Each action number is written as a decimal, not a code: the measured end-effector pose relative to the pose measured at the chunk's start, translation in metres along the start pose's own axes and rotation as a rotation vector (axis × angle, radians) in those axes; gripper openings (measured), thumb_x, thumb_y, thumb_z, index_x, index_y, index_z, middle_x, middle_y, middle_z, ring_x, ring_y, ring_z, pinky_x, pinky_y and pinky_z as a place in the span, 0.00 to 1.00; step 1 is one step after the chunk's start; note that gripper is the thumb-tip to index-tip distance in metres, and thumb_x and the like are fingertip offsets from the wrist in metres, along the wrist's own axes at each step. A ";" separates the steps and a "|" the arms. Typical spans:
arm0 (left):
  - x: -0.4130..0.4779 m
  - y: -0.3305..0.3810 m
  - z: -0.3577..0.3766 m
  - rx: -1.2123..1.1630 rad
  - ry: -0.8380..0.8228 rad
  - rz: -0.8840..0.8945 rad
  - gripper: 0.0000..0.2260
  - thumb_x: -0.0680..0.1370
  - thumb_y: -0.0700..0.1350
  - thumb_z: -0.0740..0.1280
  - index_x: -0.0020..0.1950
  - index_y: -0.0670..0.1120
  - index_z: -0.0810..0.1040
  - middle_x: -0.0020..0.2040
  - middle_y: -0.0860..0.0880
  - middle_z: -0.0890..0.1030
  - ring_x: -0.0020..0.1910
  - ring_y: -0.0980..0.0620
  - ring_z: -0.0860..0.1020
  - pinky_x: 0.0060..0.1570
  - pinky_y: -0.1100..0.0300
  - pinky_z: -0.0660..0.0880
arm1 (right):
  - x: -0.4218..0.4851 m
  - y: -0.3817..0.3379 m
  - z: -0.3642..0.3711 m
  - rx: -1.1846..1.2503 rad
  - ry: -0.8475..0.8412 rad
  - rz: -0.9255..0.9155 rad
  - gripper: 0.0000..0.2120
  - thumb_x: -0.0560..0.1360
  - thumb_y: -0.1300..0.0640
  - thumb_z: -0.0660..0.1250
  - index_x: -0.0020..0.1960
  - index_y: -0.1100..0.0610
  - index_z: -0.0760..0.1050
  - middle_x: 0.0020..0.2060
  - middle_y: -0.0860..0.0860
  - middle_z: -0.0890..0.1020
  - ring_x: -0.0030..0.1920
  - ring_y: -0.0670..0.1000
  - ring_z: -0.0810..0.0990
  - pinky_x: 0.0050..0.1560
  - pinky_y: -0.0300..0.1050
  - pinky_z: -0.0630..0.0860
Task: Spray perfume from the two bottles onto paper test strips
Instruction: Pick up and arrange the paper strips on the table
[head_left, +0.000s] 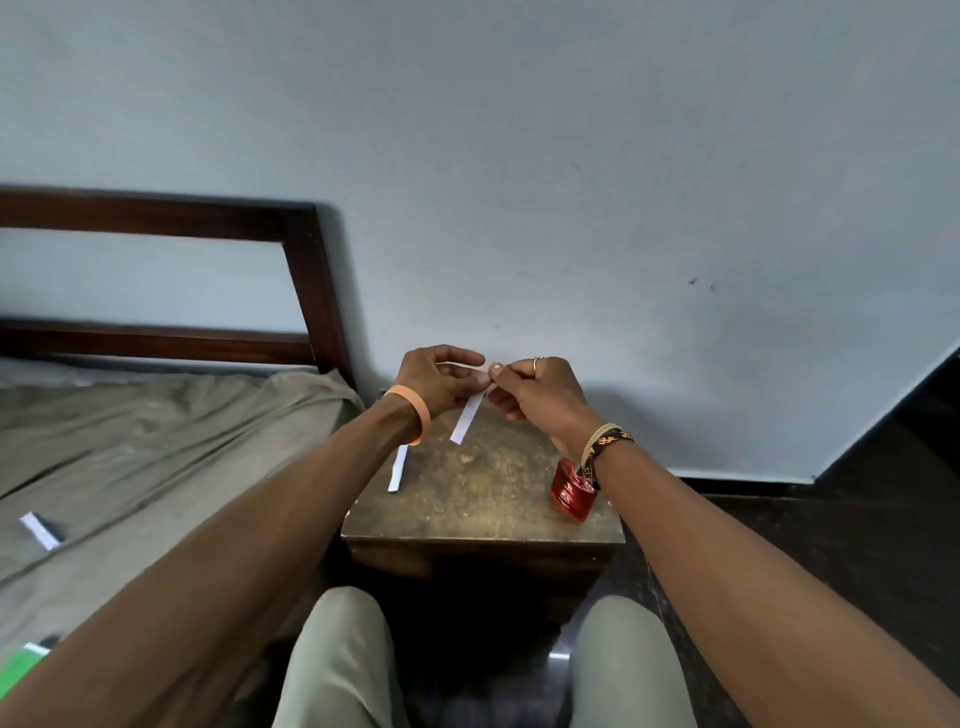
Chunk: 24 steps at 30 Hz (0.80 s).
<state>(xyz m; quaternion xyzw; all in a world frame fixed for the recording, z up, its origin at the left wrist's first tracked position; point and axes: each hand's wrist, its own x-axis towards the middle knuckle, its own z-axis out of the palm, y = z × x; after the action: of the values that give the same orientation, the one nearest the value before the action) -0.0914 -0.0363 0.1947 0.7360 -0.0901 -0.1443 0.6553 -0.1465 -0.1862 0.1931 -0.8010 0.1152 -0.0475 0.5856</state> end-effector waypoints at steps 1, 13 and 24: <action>-0.005 0.004 -0.008 0.014 0.008 0.014 0.09 0.70 0.34 0.75 0.48 0.42 0.81 0.38 0.43 0.83 0.34 0.53 0.82 0.34 0.61 0.79 | -0.003 -0.006 0.005 0.012 -0.016 0.002 0.11 0.79 0.52 0.69 0.45 0.59 0.84 0.37 0.53 0.87 0.39 0.50 0.85 0.45 0.47 0.82; -0.048 0.016 -0.039 -0.085 0.151 0.043 0.12 0.70 0.45 0.76 0.48 0.39 0.81 0.43 0.40 0.84 0.39 0.47 0.83 0.45 0.54 0.81 | -0.038 -0.050 0.023 -0.365 0.005 -0.136 0.11 0.79 0.52 0.64 0.46 0.57 0.81 0.39 0.52 0.84 0.43 0.53 0.84 0.48 0.51 0.80; -0.031 -0.008 -0.072 -0.091 0.541 -0.076 0.09 0.76 0.47 0.68 0.36 0.48 0.78 0.36 0.44 0.81 0.33 0.47 0.77 0.52 0.49 0.79 | -0.035 -0.070 -0.016 -0.260 0.052 0.044 0.10 0.73 0.57 0.69 0.37 0.61 0.78 0.33 0.52 0.78 0.35 0.52 0.74 0.38 0.45 0.70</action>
<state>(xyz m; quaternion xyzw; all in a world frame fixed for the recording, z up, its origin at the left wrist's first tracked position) -0.0970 0.0426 0.1970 0.7203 0.1224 0.0290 0.6822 -0.1752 -0.1727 0.2665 -0.8658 0.1528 -0.0400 0.4747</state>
